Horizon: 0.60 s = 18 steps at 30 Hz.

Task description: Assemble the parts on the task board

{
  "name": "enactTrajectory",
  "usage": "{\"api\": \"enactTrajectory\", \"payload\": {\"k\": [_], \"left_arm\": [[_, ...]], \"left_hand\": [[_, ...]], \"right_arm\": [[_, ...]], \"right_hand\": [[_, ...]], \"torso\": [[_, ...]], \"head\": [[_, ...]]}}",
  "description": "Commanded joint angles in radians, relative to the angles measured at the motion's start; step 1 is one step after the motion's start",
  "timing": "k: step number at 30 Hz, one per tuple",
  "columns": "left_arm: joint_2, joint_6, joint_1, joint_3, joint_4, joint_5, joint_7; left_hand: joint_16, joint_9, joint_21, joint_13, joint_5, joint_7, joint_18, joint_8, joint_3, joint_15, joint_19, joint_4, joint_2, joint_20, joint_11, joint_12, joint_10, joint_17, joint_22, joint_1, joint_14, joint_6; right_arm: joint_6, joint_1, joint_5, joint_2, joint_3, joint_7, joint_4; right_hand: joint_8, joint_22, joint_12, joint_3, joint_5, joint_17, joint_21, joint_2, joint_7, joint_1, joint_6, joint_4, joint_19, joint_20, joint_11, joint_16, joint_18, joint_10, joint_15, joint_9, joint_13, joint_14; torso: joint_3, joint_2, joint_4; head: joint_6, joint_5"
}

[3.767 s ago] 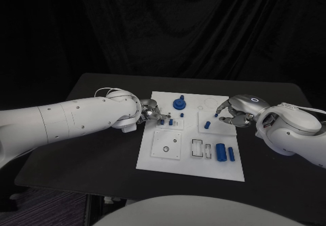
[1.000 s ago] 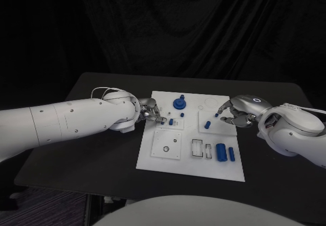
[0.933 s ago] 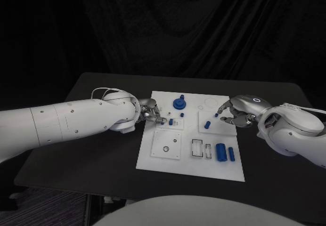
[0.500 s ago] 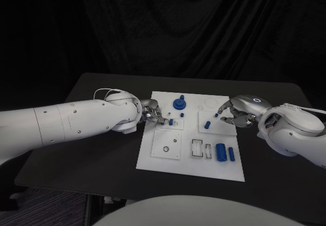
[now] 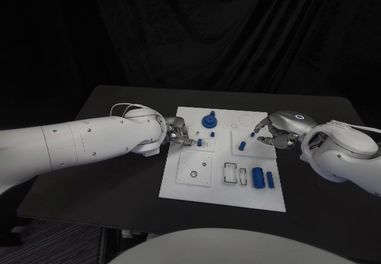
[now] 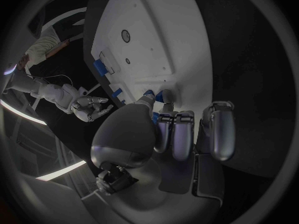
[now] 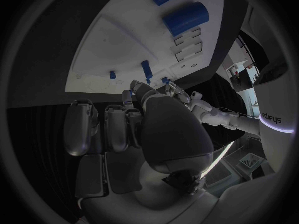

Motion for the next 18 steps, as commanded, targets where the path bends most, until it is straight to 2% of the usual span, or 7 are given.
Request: {"api": "enactTrajectory", "payload": {"k": [1, 7, 13, 15, 18], "left_arm": [[0.006, 0.029, -0.003, 0.000, -0.002, 0.001, -0.014], [0.012, 0.036, -0.005, 0.000, -0.009, 0.001, -0.018], [0.015, 0.025, -0.006, 0.000, -0.013, 0.001, -0.004], [0.016, 0.018, -0.007, 0.000, -0.014, 0.001, 0.006], [0.016, 0.009, -0.007, 0.000, -0.014, 0.001, 0.020]], "left_hand": [[0.003, 0.001, -0.002, 0.261, 0.007, -0.004, 0.009, -0.004, 0.009, -0.004, 0.010, 0.000, -0.003, -0.002, -0.005, -0.001, 0.105, 0.263, 0.202, 0.014, 0.104, 0.005], [0.003, 0.003, -0.002, 0.261, 0.018, -0.006, 0.009, -0.006, 0.038, -0.005, 0.010, -0.003, -0.013, -0.003, -0.006, -0.001, 0.105, 0.263, 0.202, 0.029, 0.104, 0.006], [0.003, 0.010, -0.002, 0.261, 0.050, -0.007, 0.009, -0.007, 0.096, -0.006, 0.010, -0.002, -0.032, -0.005, -0.007, -0.001, 0.105, 0.263, 0.202, 0.042, 0.104, 0.008], [0.003, 0.015, -0.002, 0.261, 0.064, -0.007, 0.009, -0.006, 0.134, -0.007, 0.010, -0.002, -0.041, -0.005, -0.008, -0.001, 0.105, 0.263, 0.202, 0.045, 0.104, 0.008], [0.003, 0.023, -0.003, 0.261, 0.064, -0.006, 0.010, -0.003, 0.187, -0.006, 0.010, -0.004, -0.047, -0.007, -0.009, -0.001, 0.105, 0.263, 0.202, 0.049, 0.104, 0.009]], "right_arm": [[-0.003, -0.002, -0.003, 0.000, 0.001, -0.012, 0.000], [-0.001, -0.002, -0.003, 0.002, 0.001, -0.012, 0.000], [-0.001, -0.002, -0.003, 0.002, 0.001, -0.012, 0.000], [0.000, -0.002, -0.003, 0.003, 0.001, -0.013, 0.000], [0.002, -0.002, -0.003, 0.003, 0.001, -0.013, 0.000]], "right_hand": [[-0.003, 0.185, -0.002, 0.001, 0.004, 0.000, -0.005, 0.001, -0.002, -0.011, 0.008, 0.007, 0.004, 0.005, 0.002, -0.002, 0.012, -0.005, 0.008, -0.001, 0.113, 0.050], [-0.003, 0.184, -0.002, 0.002, 0.005, 0.000, -0.005, 0.001, -0.002, -0.011, 0.009, 0.007, 0.004, 0.005, 0.002, -0.002, 0.012, -0.004, 0.008, -0.001, 0.114, 0.050], [-0.003, 0.184, -0.002, 0.002, 0.005, 0.000, -0.005, 0.001, -0.002, -0.011, 0.009, 0.007, 0.004, 0.005, 0.002, -0.002, 0.012, -0.004, 0.008, -0.001, 0.114, 0.050], [-0.002, 0.184, -0.003, 0.003, 0.006, -0.001, -0.005, 0.002, -0.003, -0.010, 0.010, 0.006, 0.004, 0.005, 0.001, -0.003, 0.012, -0.005, 0.007, -0.002, 0.113, 0.050], [-0.002, 0.184, -0.003, 0.003, 0.006, -0.001, -0.005, 0.002, -0.003, -0.010, 0.010, 0.006, 0.004, 0.005, 0.001, -0.003, 0.012, -0.005, 0.007, -0.002, 0.113, 0.050]], "torso": [[-0.0004, 0.000, 0.0003], [-0.0005, 0.000, 0.0003], [-0.0003, 0.001, 0.0009], [-0.0004, 0.001, 0.0008], [-0.0003, 0.001, 0.0002]], "head": [[0.000, 0.001], [0.000, 0.001], [0.000, 0.001], [0.000, 0.000], [0.000, 0.001]]}}
